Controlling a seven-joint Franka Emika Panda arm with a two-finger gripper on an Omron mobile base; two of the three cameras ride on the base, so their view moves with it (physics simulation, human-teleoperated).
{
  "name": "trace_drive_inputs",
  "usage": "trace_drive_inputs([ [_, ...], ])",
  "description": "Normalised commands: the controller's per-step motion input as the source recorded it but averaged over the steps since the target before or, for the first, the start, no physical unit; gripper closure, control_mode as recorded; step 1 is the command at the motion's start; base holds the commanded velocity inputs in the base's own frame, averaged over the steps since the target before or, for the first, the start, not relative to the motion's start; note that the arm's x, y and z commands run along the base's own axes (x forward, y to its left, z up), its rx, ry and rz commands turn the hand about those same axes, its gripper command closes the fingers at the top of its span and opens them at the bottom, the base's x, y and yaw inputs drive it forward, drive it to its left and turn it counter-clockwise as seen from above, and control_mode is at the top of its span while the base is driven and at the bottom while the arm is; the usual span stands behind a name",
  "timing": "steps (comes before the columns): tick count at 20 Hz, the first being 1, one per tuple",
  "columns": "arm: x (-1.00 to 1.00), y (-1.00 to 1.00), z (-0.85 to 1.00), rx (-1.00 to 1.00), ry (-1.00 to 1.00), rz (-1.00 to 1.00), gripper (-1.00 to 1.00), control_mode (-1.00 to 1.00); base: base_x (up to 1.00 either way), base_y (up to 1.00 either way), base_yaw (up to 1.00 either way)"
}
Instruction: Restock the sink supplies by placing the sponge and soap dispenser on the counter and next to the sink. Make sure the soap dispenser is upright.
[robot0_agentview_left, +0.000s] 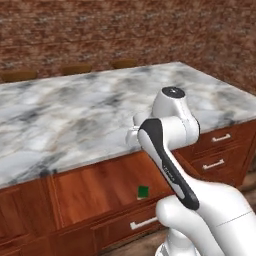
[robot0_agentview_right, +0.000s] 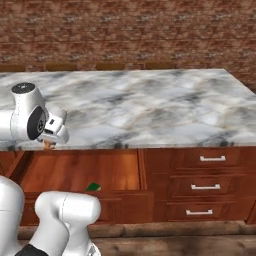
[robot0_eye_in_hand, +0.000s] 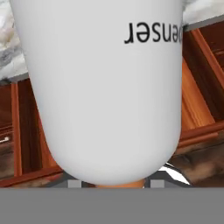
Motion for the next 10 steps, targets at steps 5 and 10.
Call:
trace_drive_inputs([
  [5,0.00,0.00,0.00,0.00,0.00,0.00,1.00,1.00,-0.32,0.06,-0.67],
  [10,0.00,0.00,0.00,0.00,0.00,0.00,1.00,1.00,-0.28,0.01,-0.74],
])
